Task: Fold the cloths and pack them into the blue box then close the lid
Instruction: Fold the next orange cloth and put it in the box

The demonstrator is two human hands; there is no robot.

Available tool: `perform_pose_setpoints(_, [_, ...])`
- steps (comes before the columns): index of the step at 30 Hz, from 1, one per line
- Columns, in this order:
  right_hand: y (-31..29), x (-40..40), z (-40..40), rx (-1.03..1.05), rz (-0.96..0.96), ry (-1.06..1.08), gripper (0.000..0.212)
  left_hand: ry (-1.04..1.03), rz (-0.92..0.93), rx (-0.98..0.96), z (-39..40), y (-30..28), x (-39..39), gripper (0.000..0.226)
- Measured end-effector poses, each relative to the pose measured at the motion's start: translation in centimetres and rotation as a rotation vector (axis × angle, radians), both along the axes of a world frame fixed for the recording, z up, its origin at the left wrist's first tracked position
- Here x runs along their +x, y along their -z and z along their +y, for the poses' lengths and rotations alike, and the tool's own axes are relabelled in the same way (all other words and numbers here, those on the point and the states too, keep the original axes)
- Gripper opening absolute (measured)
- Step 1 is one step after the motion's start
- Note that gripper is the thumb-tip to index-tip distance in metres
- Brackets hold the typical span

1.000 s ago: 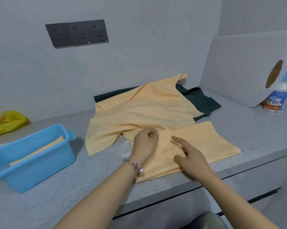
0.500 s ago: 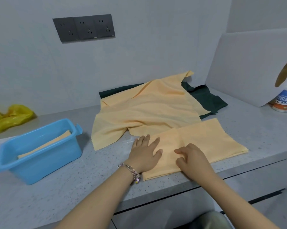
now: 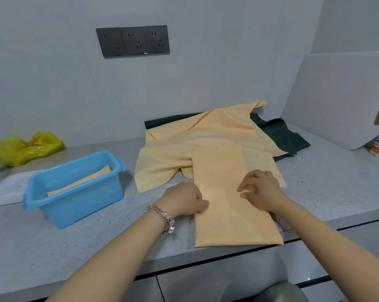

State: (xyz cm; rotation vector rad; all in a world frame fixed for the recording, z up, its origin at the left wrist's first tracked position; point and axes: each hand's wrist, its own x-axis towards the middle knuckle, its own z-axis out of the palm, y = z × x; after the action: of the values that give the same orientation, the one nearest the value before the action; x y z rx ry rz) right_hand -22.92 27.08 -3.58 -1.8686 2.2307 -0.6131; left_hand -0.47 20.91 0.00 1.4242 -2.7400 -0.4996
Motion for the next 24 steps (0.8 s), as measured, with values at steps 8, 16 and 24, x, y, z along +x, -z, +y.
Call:
perform_pose_setpoints(8, [-1.9, 0.0, 0.1, -0.194, -0.419, 0.232, 0.014, -0.180, 0.484, -0.131, -0.1, 0.0, -3.1, 0.016])
perform_pose_setpoints(16, [-2.4, 1.1, -1.0, -0.164, -0.547, 0.255, 0.020, -0.205, 0.597, -0.111, -0.5, 2.1, -5.7, 0.031])
perform_pose_setpoints(24, [0.3, 0.3, -2.7, -0.084, -0.707, 0.430, 0.014, -0.512, 0.753, -0.037, -2.4, 4.4, -4.8, 0.021])
